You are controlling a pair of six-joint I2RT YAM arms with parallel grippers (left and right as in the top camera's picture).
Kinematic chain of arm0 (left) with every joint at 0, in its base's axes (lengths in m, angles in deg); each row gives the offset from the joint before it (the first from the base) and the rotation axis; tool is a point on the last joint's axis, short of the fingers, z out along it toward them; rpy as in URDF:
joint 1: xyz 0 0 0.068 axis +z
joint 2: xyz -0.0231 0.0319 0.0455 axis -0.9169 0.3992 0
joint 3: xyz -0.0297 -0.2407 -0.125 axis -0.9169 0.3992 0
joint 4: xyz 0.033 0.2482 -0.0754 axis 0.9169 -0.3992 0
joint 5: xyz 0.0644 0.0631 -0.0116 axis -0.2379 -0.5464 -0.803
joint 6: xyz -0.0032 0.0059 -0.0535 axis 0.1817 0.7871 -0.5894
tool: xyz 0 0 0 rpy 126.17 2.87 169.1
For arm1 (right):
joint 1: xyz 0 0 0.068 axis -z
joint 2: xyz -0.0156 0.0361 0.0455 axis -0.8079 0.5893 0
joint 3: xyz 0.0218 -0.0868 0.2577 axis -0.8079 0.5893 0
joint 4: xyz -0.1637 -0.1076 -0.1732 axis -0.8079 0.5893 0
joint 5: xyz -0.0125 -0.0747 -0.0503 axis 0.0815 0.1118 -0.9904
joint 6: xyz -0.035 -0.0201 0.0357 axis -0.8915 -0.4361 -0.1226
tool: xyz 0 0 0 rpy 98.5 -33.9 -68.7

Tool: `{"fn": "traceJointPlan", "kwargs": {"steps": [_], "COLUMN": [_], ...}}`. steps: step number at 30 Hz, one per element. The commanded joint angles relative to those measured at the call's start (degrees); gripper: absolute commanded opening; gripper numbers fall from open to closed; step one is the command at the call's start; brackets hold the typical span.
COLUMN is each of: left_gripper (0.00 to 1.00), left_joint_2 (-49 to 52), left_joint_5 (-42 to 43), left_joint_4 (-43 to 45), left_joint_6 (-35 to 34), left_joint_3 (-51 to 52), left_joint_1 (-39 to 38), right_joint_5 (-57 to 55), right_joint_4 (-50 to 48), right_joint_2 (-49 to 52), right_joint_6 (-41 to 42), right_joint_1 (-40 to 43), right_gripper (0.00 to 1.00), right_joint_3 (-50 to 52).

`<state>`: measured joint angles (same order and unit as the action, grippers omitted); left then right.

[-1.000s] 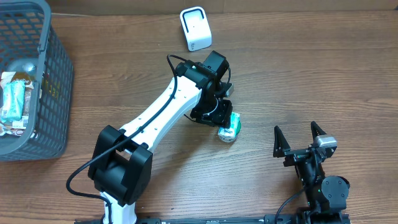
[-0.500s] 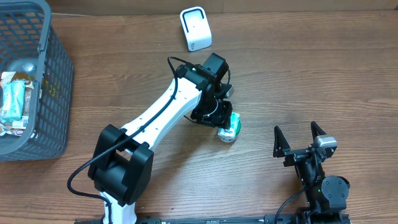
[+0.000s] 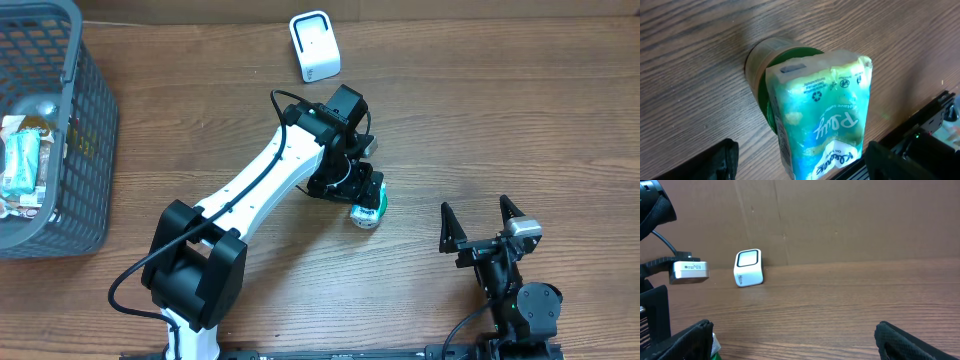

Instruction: Scan the item barcode

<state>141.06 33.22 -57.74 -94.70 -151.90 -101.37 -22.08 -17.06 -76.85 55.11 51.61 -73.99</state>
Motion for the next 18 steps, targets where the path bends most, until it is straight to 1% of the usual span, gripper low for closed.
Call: {"fn": "traceJointPlan", "kwargs": {"steps": [1,7,8,9,11,14,18], "left_gripper": [1.00,1.00,0.96,0.87,0.80,0.67,0.63], "left_joint_2": [0.07,0.07,0.07,0.07,0.07,0.07,0.07], "left_joint_5": [0.81,0.79,0.81,0.79,0.63,0.35,0.35], "left_joint_4": [0.07,0.22,0.22,0.22,0.26,0.24,0.24], "left_joint_6": [0.37,0.37,0.37,0.37,0.37,0.37,0.35], "left_joint_3": [0.52,0.50,0.52,0.52,0.50,0.50,0.52], "left_joint_1": [-0.37,-0.37,-0.37,-0.37,-0.37,-0.37,-0.39], "right_joint_5": [-0.48,-0.46,-0.48,-0.48,-0.48,-0.48,-0.48], "right_joint_4": [-0.17,-0.17,-0.17,-0.17,-0.17,-0.17,-0.17], "right_joint_2": [-0.46,-0.46,-0.46,-0.46,-0.46,-0.46,-0.46], "right_joint_6": [0.00,0.00,0.00,0.02,0.00,0.02,0.00], "right_joint_1": [0.11,0.11,0.11,0.11,0.11,0.11,0.11], "right_gripper": [1.00,1.00,1.00,1.00,1.00,1.00,1.00], "right_joint_3": [0.61,0.61,0.61,0.61,0.61,0.61,0.61]}}
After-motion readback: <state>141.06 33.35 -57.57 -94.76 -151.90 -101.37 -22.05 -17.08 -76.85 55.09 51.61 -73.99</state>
